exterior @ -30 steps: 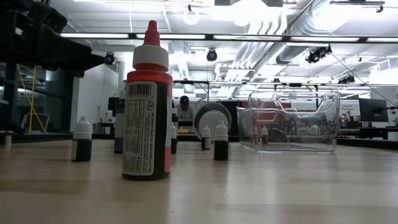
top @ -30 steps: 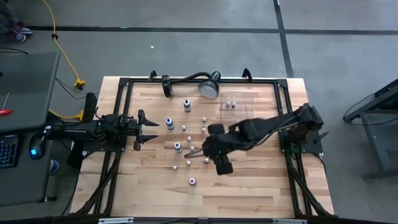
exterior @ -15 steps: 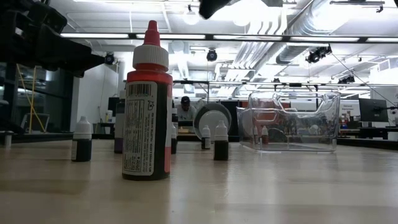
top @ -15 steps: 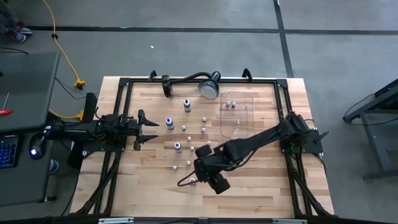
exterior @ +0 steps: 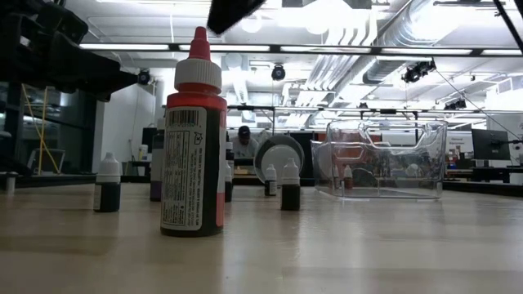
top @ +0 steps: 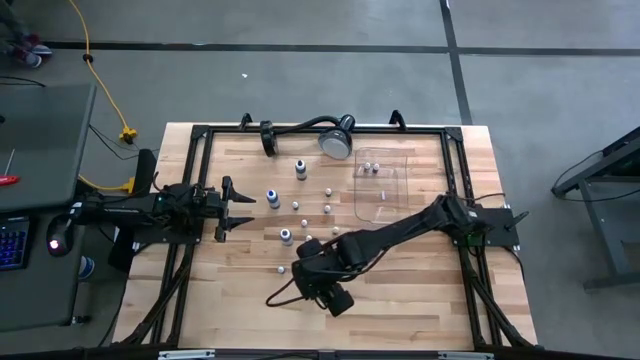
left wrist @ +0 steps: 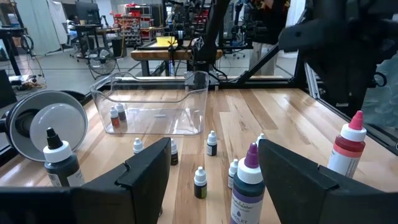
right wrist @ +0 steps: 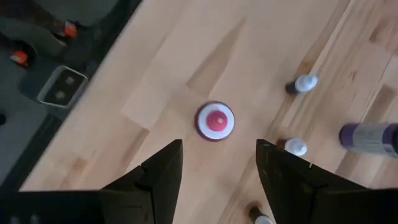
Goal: Pick & Place food coloring
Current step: Put the big pink food coloring bottle into the transparent bin
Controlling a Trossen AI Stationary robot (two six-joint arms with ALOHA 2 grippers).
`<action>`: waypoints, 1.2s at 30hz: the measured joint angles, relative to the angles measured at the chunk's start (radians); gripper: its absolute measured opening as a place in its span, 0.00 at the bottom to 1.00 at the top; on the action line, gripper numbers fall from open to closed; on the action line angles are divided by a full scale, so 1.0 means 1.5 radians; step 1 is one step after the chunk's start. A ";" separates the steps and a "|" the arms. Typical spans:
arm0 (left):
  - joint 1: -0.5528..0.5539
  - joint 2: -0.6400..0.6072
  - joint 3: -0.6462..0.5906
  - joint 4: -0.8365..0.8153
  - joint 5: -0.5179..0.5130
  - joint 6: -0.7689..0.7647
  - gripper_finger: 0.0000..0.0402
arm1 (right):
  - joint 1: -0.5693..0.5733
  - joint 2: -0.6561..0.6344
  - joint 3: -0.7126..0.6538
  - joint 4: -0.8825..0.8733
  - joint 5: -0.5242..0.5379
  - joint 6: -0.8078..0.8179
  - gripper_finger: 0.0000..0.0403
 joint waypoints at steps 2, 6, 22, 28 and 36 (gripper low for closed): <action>0.000 0.000 0.000 0.000 0.000 0.000 0.59 | 0.000 0.018 0.024 -0.001 -0.004 -0.005 0.48; 0.000 0.000 0.000 0.000 0.000 0.000 0.59 | 0.000 0.041 0.037 -0.002 -0.007 -0.006 0.48; 0.000 0.000 0.000 0.000 0.000 0.000 0.59 | 0.003 0.072 0.025 0.019 -0.005 0.007 0.48; 0.000 0.000 0.000 0.000 0.000 0.000 0.59 | 0.003 0.081 0.025 0.024 -0.005 0.011 0.48; 0.000 0.000 0.000 0.000 0.000 0.000 0.59 | 0.003 0.085 0.025 0.026 -0.001 0.012 0.48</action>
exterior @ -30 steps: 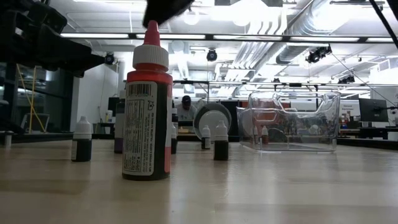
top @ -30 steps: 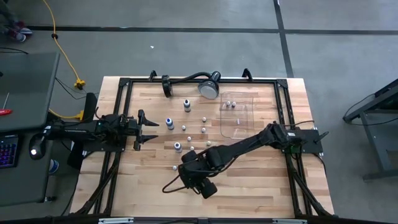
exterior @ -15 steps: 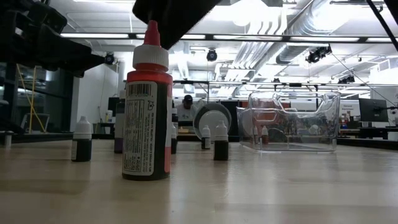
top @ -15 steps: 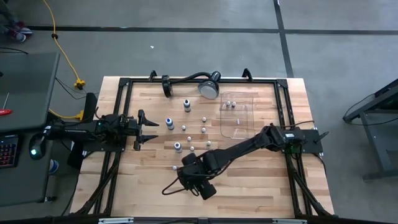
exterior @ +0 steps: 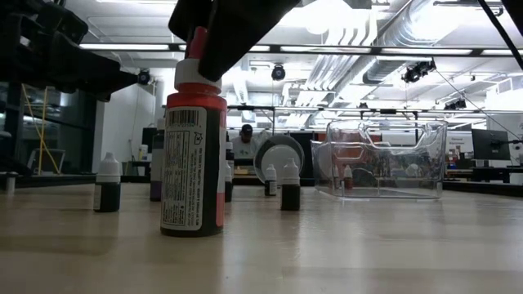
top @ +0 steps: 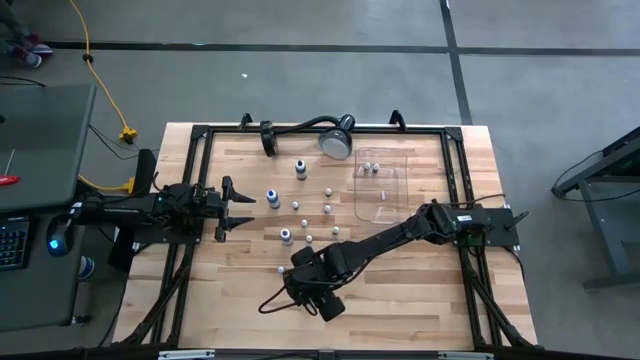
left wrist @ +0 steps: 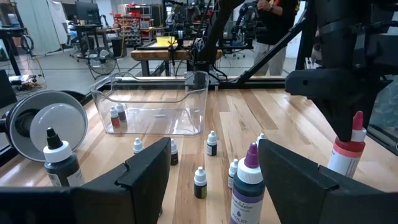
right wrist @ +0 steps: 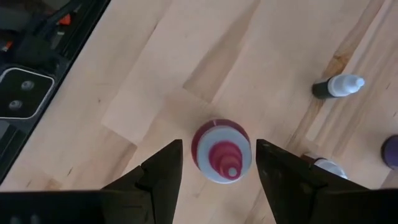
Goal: Pick & Place food coloring
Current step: Put the big pink food coloring bottle into the transparent bin
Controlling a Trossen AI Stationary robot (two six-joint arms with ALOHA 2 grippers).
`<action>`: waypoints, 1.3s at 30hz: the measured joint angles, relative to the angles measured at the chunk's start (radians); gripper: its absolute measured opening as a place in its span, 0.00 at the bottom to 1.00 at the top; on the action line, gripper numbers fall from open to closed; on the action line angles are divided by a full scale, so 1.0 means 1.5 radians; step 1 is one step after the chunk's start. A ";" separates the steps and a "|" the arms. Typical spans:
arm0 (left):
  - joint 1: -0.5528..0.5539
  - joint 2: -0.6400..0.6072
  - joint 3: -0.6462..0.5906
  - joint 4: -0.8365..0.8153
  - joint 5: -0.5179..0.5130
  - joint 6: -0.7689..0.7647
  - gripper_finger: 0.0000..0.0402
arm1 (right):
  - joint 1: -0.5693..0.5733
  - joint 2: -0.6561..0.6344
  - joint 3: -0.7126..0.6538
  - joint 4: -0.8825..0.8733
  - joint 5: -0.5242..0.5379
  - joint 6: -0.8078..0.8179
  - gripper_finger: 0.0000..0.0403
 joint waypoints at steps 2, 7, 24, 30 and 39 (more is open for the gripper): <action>0.000 0.000 0.000 0.000 0.000 0.000 0.59 | 0.000 0.000 0.000 0.000 0.000 0.000 0.47; 0.000 0.000 0.000 0.000 0.000 0.000 0.59 | 0.000 0.000 0.000 -0.001 0.000 0.000 0.41; 0.000 0.000 0.000 0.000 0.000 0.000 0.59 | 0.000 -0.012 0.001 -0.003 0.001 0.002 0.27; 0.000 0.000 0.000 0.000 0.000 0.000 0.59 | -0.002 -0.057 0.002 -0.026 0.018 0.031 0.27; 0.000 0.000 0.000 0.000 0.000 0.000 0.59 | -0.018 -0.159 0.002 -0.076 0.074 0.095 0.27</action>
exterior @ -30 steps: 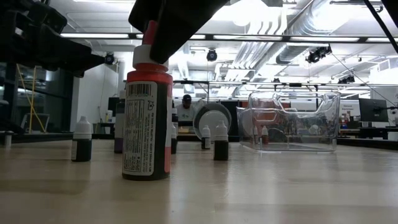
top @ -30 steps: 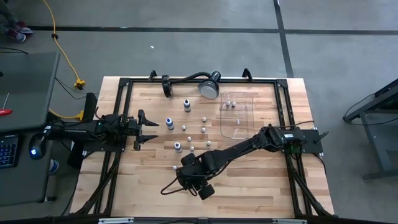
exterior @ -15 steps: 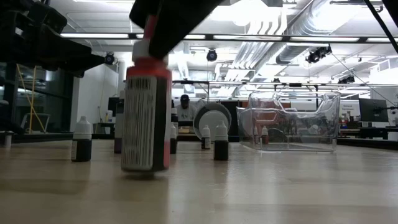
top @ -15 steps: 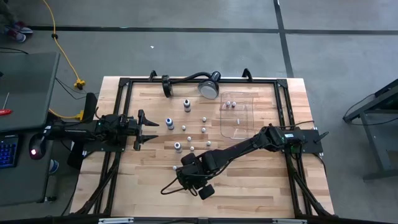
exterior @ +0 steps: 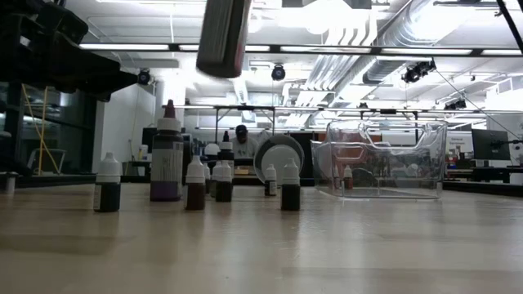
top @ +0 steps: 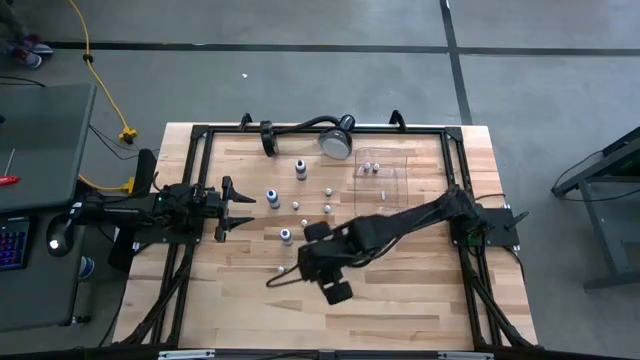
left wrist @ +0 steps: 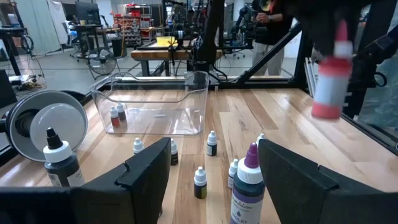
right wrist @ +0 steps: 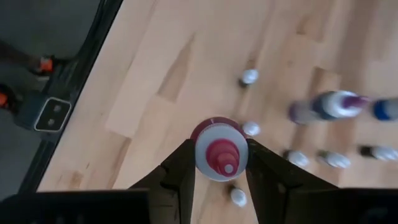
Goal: Pick & Place food coloring
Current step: Put the big pink food coloring bottle into the transparent bin
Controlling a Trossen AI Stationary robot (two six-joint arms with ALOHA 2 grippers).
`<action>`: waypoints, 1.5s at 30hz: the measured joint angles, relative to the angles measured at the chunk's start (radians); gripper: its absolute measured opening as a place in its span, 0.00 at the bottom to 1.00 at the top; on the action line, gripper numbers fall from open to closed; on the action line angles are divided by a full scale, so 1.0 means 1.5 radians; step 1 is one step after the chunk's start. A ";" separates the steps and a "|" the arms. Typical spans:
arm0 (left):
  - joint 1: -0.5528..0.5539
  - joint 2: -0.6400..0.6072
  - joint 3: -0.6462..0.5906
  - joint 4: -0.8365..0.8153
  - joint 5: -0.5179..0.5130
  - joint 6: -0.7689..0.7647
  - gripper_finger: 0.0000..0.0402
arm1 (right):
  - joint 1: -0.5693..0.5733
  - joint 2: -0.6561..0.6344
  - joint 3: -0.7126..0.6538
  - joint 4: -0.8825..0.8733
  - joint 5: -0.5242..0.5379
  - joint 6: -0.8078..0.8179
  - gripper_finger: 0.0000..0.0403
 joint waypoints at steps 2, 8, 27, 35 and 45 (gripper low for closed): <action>0.000 0.000 0.000 0.000 0.000 0.000 0.59 | -0.006 -0.026 0.000 -0.012 0.012 0.029 0.27; 0.000 0.000 0.000 0.000 0.000 0.000 0.59 | -0.029 -0.088 0.001 -0.088 0.025 0.128 0.27; 0.000 0.000 0.000 0.000 0.000 0.000 0.59 | -0.113 -0.177 0.000 -0.299 0.167 0.378 0.27; 0.000 0.000 0.000 0.000 0.000 0.000 0.59 | -0.124 -0.187 -0.001 -0.306 0.218 0.494 0.27; 0.000 0.000 0.000 0.000 0.000 0.000 0.59 | -0.145 -0.188 -0.002 -0.307 0.158 0.518 0.27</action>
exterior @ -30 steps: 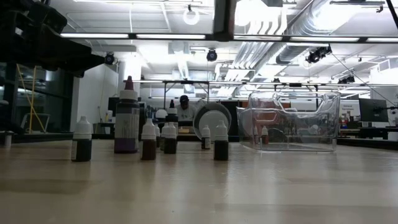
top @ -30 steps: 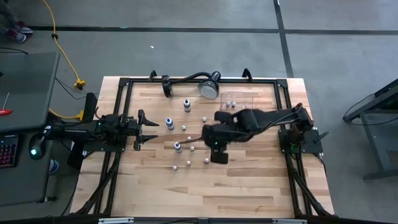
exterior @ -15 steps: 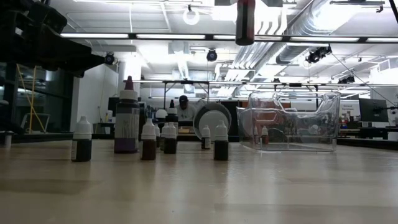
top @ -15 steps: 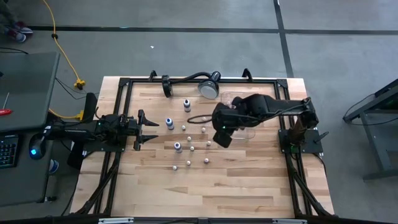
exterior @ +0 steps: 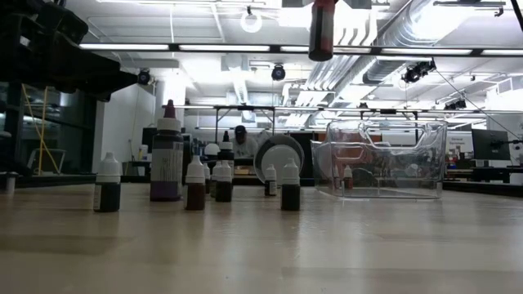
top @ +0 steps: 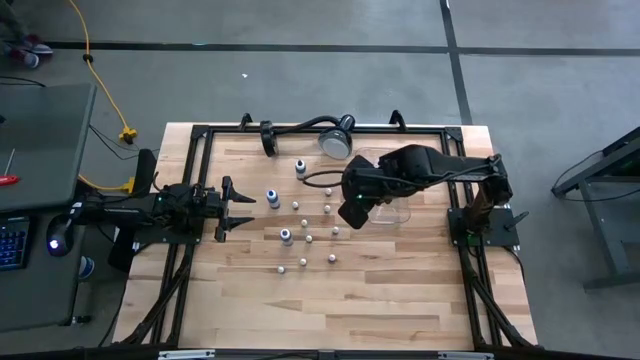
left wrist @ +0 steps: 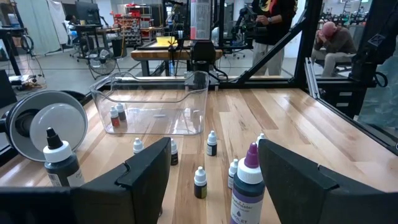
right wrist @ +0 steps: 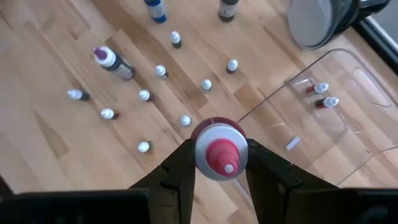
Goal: Pick & Place food coloring
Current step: Put the big pink food coloring bottle into the transparent bin
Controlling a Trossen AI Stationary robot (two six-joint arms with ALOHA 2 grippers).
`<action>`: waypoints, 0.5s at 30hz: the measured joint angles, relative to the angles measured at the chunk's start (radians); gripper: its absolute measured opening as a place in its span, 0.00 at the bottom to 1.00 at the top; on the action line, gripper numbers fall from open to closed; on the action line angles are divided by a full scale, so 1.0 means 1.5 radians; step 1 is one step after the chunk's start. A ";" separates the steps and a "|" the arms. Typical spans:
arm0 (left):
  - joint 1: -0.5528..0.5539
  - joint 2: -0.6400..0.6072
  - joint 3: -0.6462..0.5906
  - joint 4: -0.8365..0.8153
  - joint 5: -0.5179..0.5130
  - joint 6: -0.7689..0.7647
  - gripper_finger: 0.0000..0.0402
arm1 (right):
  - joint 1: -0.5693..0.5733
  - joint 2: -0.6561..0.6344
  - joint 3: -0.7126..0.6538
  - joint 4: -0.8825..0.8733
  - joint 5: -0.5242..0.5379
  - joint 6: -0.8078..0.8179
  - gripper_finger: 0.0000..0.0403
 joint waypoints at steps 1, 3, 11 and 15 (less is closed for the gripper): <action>0.000 0.000 0.000 0.000 0.000 0.000 0.59 | -0.004 0.000 0.000 0.000 -0.006 -0.001 0.27; 0.000 0.000 0.000 0.000 0.000 0.000 0.59 | -0.013 0.000 0.000 0.000 -0.017 -0.005 0.27; 0.000 0.000 0.000 0.000 0.000 0.000 0.59 | -0.080 0.000 0.000 0.000 -0.050 -0.093 0.27; 0.000 0.000 0.000 0.000 0.000 0.000 0.59 | -0.128 0.000 0.000 0.000 -0.081 -0.123 0.27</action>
